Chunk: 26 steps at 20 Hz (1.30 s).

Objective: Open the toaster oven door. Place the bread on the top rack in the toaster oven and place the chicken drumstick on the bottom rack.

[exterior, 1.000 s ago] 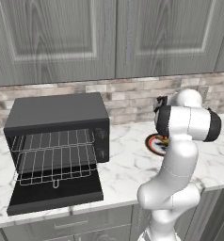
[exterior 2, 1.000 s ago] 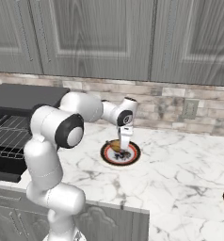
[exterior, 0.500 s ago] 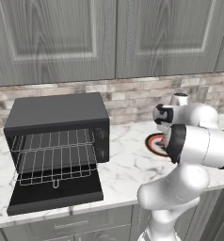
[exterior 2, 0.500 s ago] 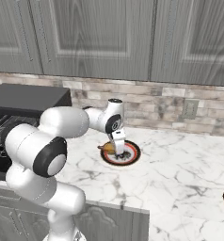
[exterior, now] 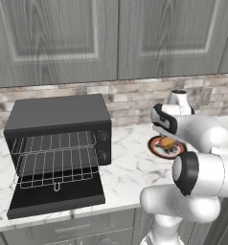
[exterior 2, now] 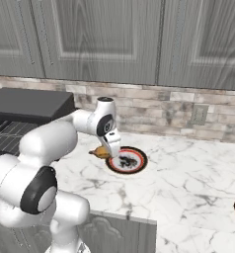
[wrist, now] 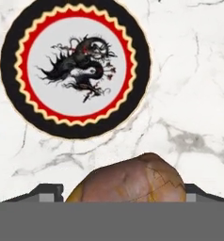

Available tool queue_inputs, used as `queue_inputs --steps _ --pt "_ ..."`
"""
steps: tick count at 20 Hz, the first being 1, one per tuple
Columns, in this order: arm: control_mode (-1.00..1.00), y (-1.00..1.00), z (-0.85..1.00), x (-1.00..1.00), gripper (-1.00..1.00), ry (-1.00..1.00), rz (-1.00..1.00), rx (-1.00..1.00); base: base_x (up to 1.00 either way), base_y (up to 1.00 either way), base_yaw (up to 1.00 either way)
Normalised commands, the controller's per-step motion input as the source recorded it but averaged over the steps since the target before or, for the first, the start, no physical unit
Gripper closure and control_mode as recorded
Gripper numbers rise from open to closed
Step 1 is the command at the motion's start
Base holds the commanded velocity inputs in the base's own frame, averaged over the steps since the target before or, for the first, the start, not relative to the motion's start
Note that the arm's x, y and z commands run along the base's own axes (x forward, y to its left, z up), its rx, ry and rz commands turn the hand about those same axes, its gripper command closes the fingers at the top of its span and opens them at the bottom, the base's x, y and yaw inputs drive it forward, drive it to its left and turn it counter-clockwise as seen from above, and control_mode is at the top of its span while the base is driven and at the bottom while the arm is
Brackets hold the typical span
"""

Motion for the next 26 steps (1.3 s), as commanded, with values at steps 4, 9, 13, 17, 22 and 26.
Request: queue_inputs --steps 4,9,13,17,22,26 --pt "-1.00 0.51 0.29 -0.18 1.00 0.00 0.01 0.00 0.00 0.00 0.00" --pt "-1.00 0.55 0.18 -0.16 1.00 0.00 0.00 0.00 0.00 0.00 0.00" --pt "-1.00 0.50 0.10 -0.08 1.00 0.00 0.00 0.00 0.00 0.00 0.00" --pt "-1.00 0.53 0.10 -0.05 1.00 0.00 0.00 0.00 0.00 0.00 0.00" --pt "-1.00 0.56 0.07 0.00 1.00 0.00 0.00 0.00 0.00 0.00 0.00" --pt "-1.00 0.60 0.05 0.00 1.00 0.00 0.00 0.00 0.00 0.00 0.00"
